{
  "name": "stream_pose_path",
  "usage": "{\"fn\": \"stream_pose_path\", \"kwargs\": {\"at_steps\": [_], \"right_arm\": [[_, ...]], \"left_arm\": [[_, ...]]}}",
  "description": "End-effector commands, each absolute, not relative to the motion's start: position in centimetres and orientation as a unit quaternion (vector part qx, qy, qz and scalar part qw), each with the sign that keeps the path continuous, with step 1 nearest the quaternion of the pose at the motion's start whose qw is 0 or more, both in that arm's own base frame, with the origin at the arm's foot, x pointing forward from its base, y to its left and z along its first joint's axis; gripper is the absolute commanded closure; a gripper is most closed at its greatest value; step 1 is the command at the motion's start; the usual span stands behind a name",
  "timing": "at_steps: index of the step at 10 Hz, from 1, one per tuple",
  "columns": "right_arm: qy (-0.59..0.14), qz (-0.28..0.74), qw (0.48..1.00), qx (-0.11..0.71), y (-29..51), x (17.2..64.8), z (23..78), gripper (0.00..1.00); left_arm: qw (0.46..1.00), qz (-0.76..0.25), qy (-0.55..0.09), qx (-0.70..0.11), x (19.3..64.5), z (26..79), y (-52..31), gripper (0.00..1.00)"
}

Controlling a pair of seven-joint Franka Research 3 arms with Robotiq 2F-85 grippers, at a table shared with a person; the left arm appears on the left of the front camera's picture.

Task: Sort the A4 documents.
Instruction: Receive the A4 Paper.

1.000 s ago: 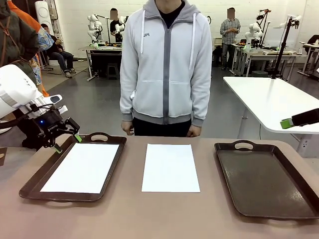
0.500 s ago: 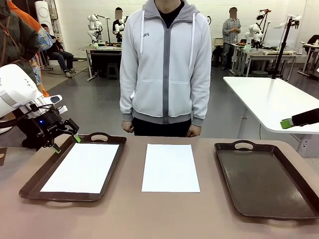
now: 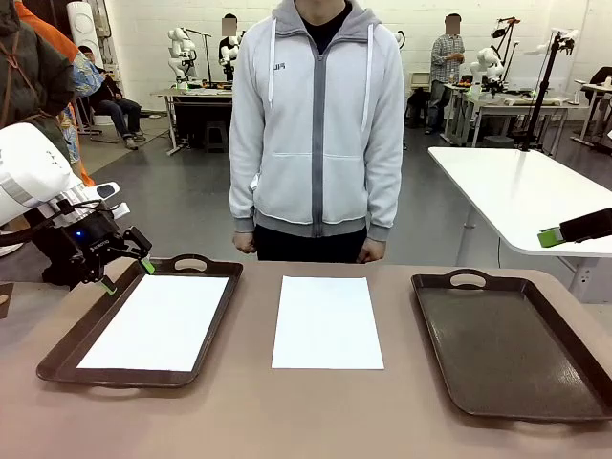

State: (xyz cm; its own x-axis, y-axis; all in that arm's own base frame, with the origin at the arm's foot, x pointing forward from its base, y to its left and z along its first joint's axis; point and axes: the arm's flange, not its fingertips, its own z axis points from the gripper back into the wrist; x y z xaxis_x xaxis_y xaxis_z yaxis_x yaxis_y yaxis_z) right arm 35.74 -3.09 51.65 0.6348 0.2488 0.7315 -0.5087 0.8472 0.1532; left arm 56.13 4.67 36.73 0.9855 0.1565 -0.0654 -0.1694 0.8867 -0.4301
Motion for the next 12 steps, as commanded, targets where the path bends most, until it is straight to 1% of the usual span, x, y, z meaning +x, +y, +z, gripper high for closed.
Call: {"fn": "stream_pose_path", "kwargs": {"at_steps": [1, 6, 7, 8, 10, 11, 12], "right_arm": [[-0.37, 0.213, 0.886, 0.184, -3.2, 35.9, 51.4, 0.0], [-0.37, 0.213, 0.886, 0.184, -3.2, 35.9, 51.4, 0.0], [-0.37, 0.213, 0.886, 0.184, -3.2, 35.9, 51.4, 0.0], [-0.37, 0.213, 0.886, 0.184, -3.2, 35.9, 51.4, 0.0], [-0.37, 0.213, 0.886, 0.184, -3.2, 35.9, 51.4, 0.0], [-0.37, 0.213, 0.886, 0.184, -3.2, 35.9, 51.4, 0.0], [-0.37, 0.213, 0.886, 0.184, -3.2, 35.9, 51.4, 0.0]], "left_arm": [[0.972, 0.083, 0.012, -0.219, 56.4, 36.8, 4.9, 0.0], [0.971, 0.084, 0.014, -0.223, 56.1, 36.7, 4.7, 0.0], [0.979, 0.011, -0.011, -0.201, 55.6, 38.7, 2.2, 0.0], [0.982, -0.024, -0.049, -0.178, 54.4, 41.0, 0.7, 0.0], [0.979, -0.068, -0.126, -0.142, 51.2, 45.6, 0.8, 0.0], [0.974, -0.082, -0.162, -0.136, 49.6, 47.9, 1.3, 0.0], [0.964, -0.099, -0.198, -0.146, 48.2, 49.7, 1.9, 0.0]]}}
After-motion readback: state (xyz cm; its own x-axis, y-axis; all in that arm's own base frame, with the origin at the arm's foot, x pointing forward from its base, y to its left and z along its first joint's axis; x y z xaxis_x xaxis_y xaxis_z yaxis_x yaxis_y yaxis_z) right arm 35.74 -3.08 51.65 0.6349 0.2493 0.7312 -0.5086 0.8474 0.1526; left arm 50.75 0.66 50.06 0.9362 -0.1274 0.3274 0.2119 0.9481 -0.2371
